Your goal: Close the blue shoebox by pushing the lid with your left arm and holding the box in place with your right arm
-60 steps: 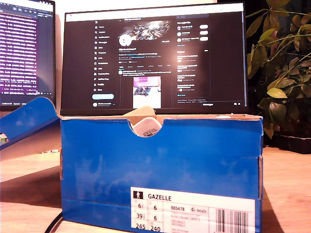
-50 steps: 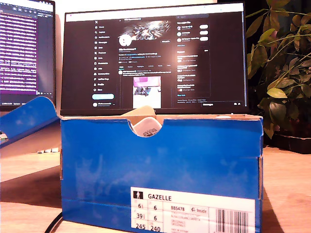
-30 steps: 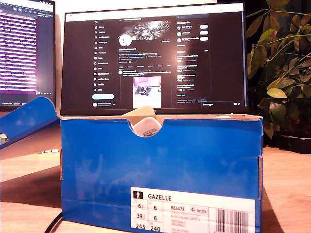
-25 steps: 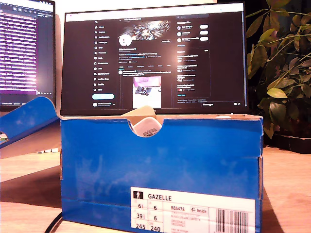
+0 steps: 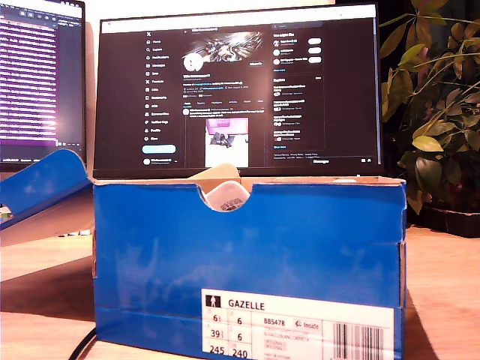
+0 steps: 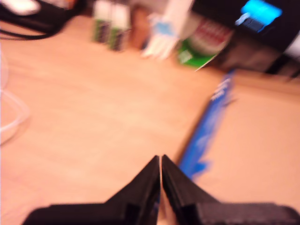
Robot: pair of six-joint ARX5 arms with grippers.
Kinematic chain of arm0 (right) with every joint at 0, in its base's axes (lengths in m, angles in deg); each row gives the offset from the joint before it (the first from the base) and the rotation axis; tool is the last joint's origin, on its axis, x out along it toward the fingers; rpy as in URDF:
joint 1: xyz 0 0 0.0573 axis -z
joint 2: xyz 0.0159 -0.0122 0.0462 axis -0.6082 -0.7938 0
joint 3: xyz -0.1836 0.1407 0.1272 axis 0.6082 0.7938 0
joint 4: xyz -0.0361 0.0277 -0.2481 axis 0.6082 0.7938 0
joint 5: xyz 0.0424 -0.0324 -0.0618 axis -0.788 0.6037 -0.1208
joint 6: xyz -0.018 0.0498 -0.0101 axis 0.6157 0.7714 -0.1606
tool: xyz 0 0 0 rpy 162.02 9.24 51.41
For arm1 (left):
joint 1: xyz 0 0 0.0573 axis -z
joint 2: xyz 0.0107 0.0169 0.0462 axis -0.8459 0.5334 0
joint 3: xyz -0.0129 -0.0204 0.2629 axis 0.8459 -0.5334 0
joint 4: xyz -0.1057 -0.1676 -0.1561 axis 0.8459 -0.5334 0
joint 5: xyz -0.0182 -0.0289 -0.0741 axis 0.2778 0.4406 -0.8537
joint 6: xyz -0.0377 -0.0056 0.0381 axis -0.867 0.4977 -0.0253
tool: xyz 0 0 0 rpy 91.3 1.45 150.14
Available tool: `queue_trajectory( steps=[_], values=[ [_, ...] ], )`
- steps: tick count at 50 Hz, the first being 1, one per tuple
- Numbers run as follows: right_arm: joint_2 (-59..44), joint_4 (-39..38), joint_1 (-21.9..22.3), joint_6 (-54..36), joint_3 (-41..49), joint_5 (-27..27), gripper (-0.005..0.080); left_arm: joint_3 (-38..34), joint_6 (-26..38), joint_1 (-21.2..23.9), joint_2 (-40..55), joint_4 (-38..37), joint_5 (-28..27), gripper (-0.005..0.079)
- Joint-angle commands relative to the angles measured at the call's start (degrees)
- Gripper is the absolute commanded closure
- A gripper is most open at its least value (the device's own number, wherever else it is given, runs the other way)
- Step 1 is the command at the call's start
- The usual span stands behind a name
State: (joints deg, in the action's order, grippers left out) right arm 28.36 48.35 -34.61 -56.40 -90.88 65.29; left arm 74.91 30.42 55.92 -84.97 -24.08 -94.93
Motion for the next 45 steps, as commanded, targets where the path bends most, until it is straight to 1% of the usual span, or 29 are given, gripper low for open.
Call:
queue_trajectory(
  steps=[1,2,3,4,6,7,9,18,27,31,33,35,37,38,41,42,44,45],
  values=[
    [0.3,-4.0,-0.5,3.9,0.9,-2.8,0.0763,-1.4,-0.9,0.4,-0.4,3.4,-3.7,0.0755],
    [0.3,-4.8,-0.5,4.0,0.9,-3.0,0.0763,-1.4,-1.2,0.4,-0.4,4.1,-3.9,0.0755],
    [0.3,-6.0,-0.5,5.3,0.9,-4.1,0.0763,-1.3,-1.2,0.4,-0.4,4.7,-5.3,0.0758],
    [0.3,-6.8,-0.5,6.5,0.9,-4.6,0.0763,-1.3,-3.5,0.4,-0.4,5.3,-6.0,0.076],
    [0.3,-8.3,-0.5,7.7,0.9,-5.6,0.0763,-1.2,-3.9,0.4,-0.2,5.9,-7.0,0.0761],
    [0.3,-8.6,-0.5,8.7,0.9,-5.9,0.0763,-1.2,-5.9,0.4,0.0,6.2,-7.4,0.0761],
    [0.2,-9.0,-0.5,9.0,0.8,-6.4,0.0763,-1.1,-6.7,0.3,0.5,6.6,-8.2,0.0761],
    [-2.3,-8.9,-0.5,11.7,-1.3,-10.4,0.0763,-0.9,-7.4,0.3,5.1,9.8,-11.5,0.0761],
    [-9.6,-9.0,-0.5,11.1,-5.3,-11.9,0.0763,2.4,-7.0,0.1,14.6,14.4,-12.2,0.0762],
    [-14.3,-9.7,-0.5,10.1,-6.9,-13.3,0.0763,4.8,-4.1,-0.3,20.1,16.0,-13.7,0.0762],
    [-16.9,-10.2,-0.5,9.9,-7.6,-14.0,0.0763,6.5,-3.9,-0.6,23.4,16.0,-14.1,0.0762],
    [-19.6,-10.6,-0.5,9.4,-8.3,-15.0,0.0763,8.2,-1.1,-0.9,27.0,16.0,-15.5,0.0762],
    [-22.2,-10.9,-0.6,8.6,-9.0,-15.8,0.0763,10.2,-0.5,-1.4,30.7,15.8,-16.6,0.0762],
    [-23.3,-10.9,-0.6,8.1,-9.3,-16.2,0.0763,11.3,2.3,-1.6,32.5,15.8,-17.2,0.0762],
    [-27.3,-11.2,-0.6,7.7,-10.2,-17.7,0.0763,14.5,3.3,-2.3,37.7,15.5,-18.5,0.0762],
    [-28.5,-11.5,-0.6,6.8,-10.4,-18.3,0.0763,15.6,5.1,-2.5,39.4,15.4,-19.1,0.0762],
    [-30.7,-12.2,-0.7,6.8,-10.8,-19.4,0.0763,17.9,5.1,-3.1,42.7,15.2,-20.2,0.0762],
    [-31.8,-12.5,-0.7,6.8,-11.0,-19.9,0.0763,18.9,6.9,-3.3,44.2,15.0,-20.7,0.0762]
  ],
)
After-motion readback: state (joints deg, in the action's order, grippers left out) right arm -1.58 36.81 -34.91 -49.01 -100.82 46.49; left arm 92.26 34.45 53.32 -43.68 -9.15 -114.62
